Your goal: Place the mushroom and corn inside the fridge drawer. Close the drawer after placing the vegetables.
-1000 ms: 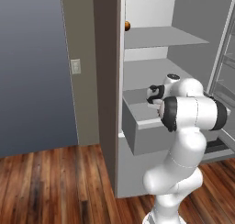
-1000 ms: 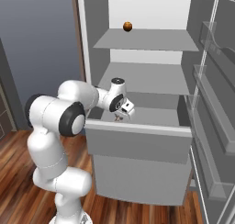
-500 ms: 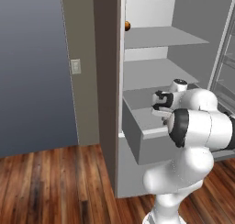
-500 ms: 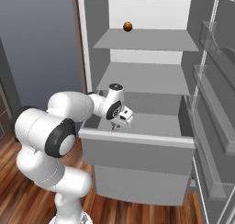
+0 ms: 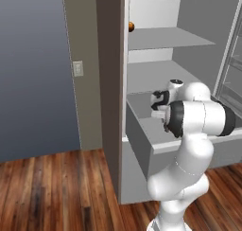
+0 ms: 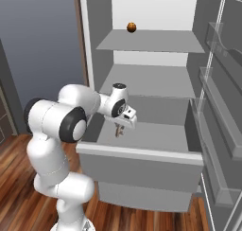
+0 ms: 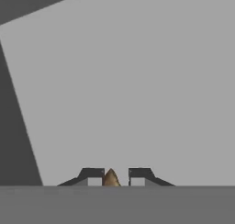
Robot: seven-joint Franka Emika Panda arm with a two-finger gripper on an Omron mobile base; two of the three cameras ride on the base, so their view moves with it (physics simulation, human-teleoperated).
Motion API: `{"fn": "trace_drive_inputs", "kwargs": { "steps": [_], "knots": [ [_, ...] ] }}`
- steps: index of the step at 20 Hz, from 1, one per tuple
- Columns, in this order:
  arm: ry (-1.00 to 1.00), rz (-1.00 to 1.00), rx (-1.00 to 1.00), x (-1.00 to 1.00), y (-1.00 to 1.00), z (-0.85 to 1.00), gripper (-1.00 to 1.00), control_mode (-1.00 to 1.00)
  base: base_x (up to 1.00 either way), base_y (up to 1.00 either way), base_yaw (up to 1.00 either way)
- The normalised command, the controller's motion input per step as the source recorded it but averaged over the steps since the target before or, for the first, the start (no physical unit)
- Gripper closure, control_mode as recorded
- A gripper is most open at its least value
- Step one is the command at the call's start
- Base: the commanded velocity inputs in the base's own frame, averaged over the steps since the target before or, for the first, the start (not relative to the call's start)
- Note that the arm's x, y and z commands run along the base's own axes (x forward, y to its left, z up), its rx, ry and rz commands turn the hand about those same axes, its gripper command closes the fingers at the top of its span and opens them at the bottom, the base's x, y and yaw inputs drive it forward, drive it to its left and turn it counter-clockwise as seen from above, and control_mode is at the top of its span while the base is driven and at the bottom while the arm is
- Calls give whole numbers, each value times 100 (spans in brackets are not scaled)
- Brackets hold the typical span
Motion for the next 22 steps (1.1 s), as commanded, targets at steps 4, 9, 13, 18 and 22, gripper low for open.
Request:
{"fn": "trace_drive_inputs", "kwargs": {
  "steps": [4, 9, 13, 18, 22],
  "knots": [
    [0, 8, 0, -59, 0, -93, 100, -100, 0, 0, 0],
    [0, 5, 0, -22, 0, -63, 100, -100, 0, 0, 0],
    [0, 3, 0, -19, -1, -42, 100, -100, 0, 0, 0],
    [-1, 1, 0, -46, -3, -8, -100, -100, 0, 0, 0],
    [-5, 0, -2, -14, -7, 60, -100, -100, 0, 0, 0]
  ]
}}
